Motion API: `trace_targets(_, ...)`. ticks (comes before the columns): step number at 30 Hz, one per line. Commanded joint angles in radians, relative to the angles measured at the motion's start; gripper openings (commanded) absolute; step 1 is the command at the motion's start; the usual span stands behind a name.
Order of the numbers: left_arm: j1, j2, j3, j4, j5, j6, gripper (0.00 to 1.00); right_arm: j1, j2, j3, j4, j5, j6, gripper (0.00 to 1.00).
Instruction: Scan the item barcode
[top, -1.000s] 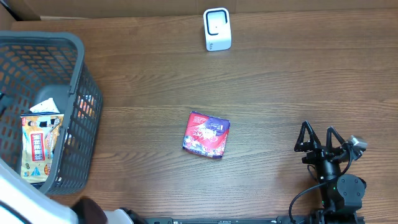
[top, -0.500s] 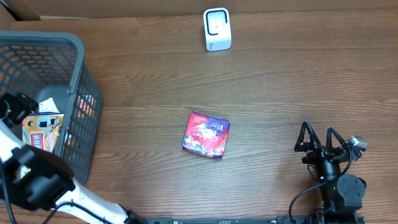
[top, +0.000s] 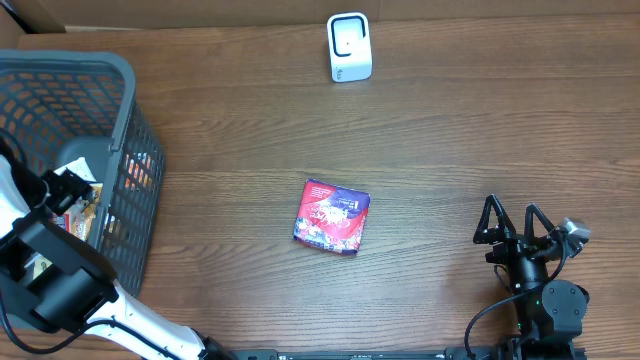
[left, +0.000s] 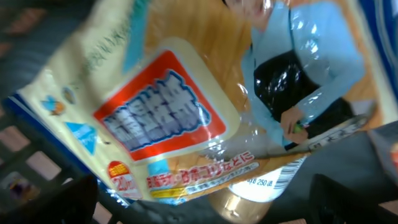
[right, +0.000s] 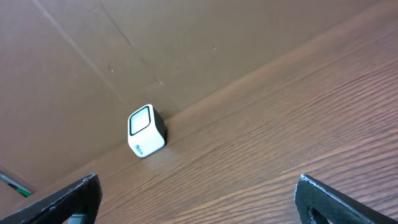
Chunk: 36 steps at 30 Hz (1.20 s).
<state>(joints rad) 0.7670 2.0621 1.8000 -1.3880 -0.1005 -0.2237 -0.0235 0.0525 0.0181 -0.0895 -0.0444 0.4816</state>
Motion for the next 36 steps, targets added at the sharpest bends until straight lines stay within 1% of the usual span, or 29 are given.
trace_targets(1,-0.028,-0.008,-0.055,0.030,0.016,0.045,1.00,0.008,-0.008,-0.010,0.008,0.009,-0.006,1.00)
trace_targets(5,-0.055,-0.008,-0.065,0.059,0.006,0.045,1.00,0.008,-0.008,-0.010,0.008,0.010,-0.006,1.00)
trace_targets(9,-0.073,-0.008,-0.065,0.079,-0.037,0.043,1.00,0.008,-0.008,-0.010,0.008,0.010,-0.006,1.00)
trace_targets(19,-0.076,-0.007,-0.065,0.085,-0.119,0.033,1.00,0.008,-0.008,-0.010,0.008,0.010,-0.006,1.00)
trace_targets(24,-0.076,-0.007,-0.066,0.090,-0.120,0.033,1.00,0.008,-0.008,-0.010,0.008,0.010,-0.006,1.00)
trace_targets(26,-0.076,-0.007,-0.066,0.092,-0.120,0.034,0.98,0.008,-0.008,-0.010,0.008,0.010,-0.006,1.00)
trace_targets(36,-0.072,-0.007,-0.066,0.094,-0.173,0.033,0.96,0.008,-0.008,-0.010,0.008,0.009,-0.006,1.00)
